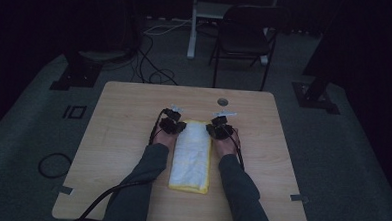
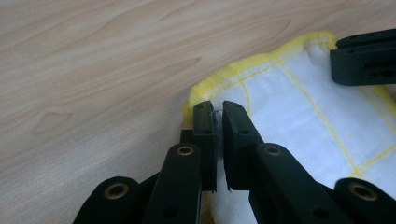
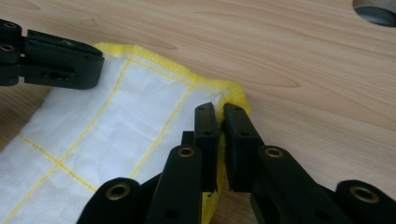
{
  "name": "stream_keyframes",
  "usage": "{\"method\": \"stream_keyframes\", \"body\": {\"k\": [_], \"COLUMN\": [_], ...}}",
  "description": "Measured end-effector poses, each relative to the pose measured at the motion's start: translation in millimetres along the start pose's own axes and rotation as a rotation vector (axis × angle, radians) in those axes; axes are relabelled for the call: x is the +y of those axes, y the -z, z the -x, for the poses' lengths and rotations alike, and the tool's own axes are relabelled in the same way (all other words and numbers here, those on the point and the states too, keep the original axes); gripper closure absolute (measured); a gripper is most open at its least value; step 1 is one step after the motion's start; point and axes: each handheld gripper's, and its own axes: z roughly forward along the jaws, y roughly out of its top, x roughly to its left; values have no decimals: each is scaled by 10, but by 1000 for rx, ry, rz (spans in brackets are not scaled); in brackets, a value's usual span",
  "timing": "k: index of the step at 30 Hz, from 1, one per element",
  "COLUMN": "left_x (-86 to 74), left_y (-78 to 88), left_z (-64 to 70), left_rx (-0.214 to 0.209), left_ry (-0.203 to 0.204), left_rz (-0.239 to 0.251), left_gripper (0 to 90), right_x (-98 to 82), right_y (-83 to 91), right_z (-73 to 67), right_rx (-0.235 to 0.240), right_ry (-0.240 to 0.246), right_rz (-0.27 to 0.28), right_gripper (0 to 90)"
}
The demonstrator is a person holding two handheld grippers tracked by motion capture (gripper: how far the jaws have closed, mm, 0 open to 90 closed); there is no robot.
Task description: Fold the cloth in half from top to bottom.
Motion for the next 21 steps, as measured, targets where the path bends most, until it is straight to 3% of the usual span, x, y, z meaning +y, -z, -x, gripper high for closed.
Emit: {"method": "stream_keyframes", "body": {"k": [21], "left_x": [83], "left_y": [299], "left_z": [49], "left_rx": [-37], "left_ry": [-25], "left_rz": [110], "left_gripper": [852], "right_x": [70], "right_y": [293], "right_z": [15], "right_rx": [42], "right_ry": [31], "right_rz": [84], "right_gripper": [852]}}
